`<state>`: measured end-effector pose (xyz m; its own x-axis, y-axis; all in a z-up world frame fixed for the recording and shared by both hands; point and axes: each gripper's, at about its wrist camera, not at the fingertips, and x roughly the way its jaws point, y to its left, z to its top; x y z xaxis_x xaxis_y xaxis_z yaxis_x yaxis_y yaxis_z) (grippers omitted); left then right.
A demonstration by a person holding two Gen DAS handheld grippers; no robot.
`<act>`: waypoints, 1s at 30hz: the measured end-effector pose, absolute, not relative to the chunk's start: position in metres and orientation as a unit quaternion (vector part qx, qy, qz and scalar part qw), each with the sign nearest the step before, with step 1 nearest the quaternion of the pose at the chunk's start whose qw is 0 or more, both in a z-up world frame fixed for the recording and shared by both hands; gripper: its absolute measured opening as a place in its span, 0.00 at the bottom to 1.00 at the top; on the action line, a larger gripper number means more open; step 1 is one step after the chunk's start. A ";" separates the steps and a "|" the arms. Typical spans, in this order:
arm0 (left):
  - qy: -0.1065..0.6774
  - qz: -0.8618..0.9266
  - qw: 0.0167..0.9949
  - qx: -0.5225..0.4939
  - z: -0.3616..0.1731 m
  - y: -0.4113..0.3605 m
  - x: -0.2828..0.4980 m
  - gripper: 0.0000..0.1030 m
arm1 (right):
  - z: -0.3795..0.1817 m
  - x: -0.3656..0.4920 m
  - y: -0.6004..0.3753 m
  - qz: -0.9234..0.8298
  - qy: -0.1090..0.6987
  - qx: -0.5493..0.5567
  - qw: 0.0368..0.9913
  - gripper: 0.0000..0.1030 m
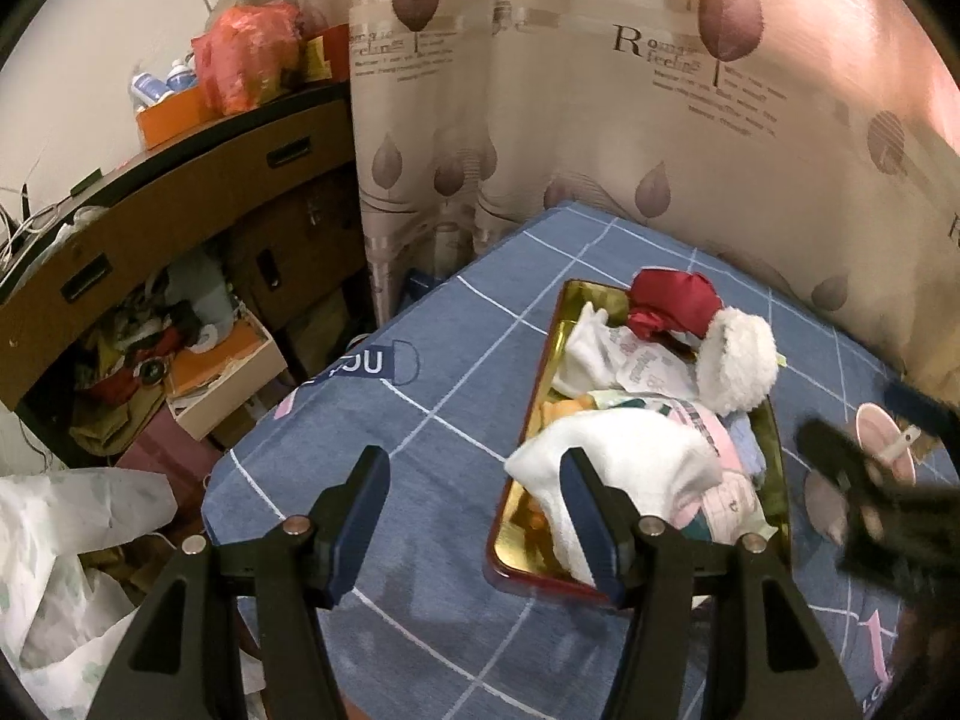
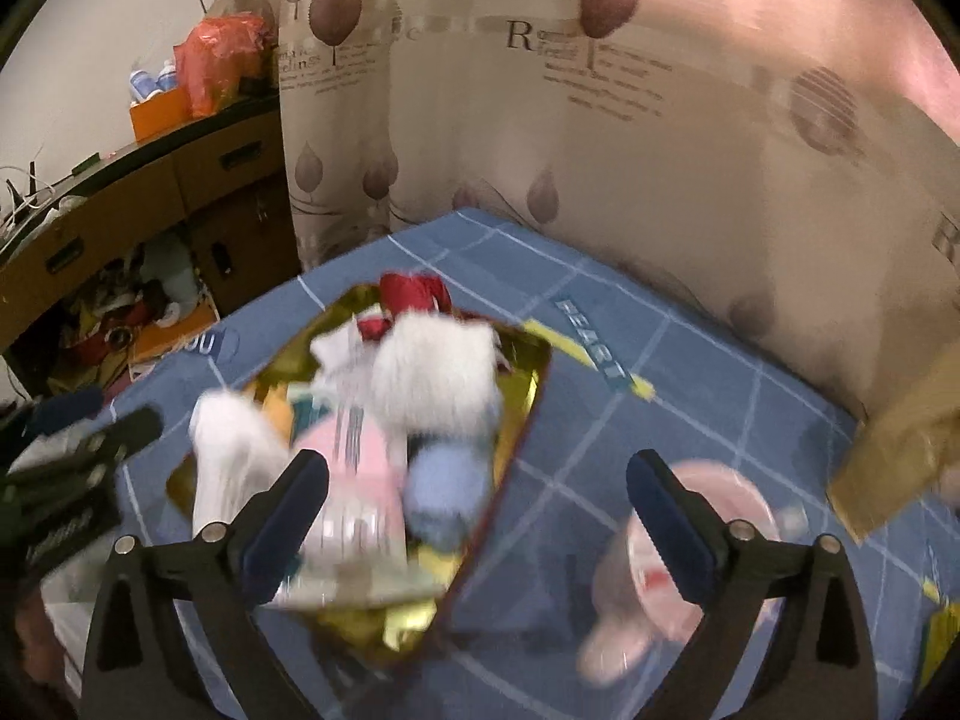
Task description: Organize soft objects
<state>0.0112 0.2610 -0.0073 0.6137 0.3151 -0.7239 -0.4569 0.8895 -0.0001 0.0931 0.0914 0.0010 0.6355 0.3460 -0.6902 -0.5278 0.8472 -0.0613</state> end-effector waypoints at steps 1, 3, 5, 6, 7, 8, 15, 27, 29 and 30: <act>0.383 0.215 0.894 -0.087 -0.007 0.259 0.011 0.59 | 0.000 0.086 0.086 0.239 0.353 -0.130 0.895 0.97; 0.383 0.212 0.896 -0.074 -0.007 0.252 0.013 0.59 | -0.002 0.072 0.075 0.231 0.356 -0.127 0.897 0.97; 0.384 0.208 0.898 -0.064 -0.007 0.246 0.014 0.59 | -0.003 0.061 0.067 0.219 0.356 -0.123 0.900 0.98; 0.383 0.206 0.898 -0.058 -0.007 0.242 0.014 0.59 | -0.003 0.057 0.064 0.216 0.357 -0.120 0.901 0.98; 0.383 0.204 0.899 -0.053 -0.007 0.240 0.014 0.59 | -0.002 0.053 0.061 0.213 0.356 -0.118 0.902 0.98; 0.383 0.201 0.901 -0.045 -0.007 0.235 0.014 0.59 | -0.002 0.049 0.059 0.209 0.355 -0.116 0.904 0.99; 0.383 0.174 0.907 -0.013 -0.009 0.212 0.017 0.59 | 0.000 0.024 0.052 0.202 0.345 -0.099 0.911 0.99; 0.379 0.165 0.910 0.002 -0.009 0.200 0.018 0.63 | -0.007 0.022 0.046 0.194 0.363 -0.092 0.907 0.99; 0.379 0.164 0.911 0.000 -0.009 0.200 0.019 0.62 | -0.008 0.023 0.045 0.194 0.365 -0.092 0.906 0.99; 0.379 0.165 0.911 0.001 -0.010 0.200 0.018 0.63 | -0.008 0.023 0.045 0.194 0.367 -0.091 0.905 0.99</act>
<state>0.0183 0.2004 -0.0096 0.6582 0.3011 -0.6900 -0.2994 0.9456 0.1270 0.0231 0.0451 -0.0082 0.6557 0.2838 -0.6996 -0.4179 0.9082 -0.0233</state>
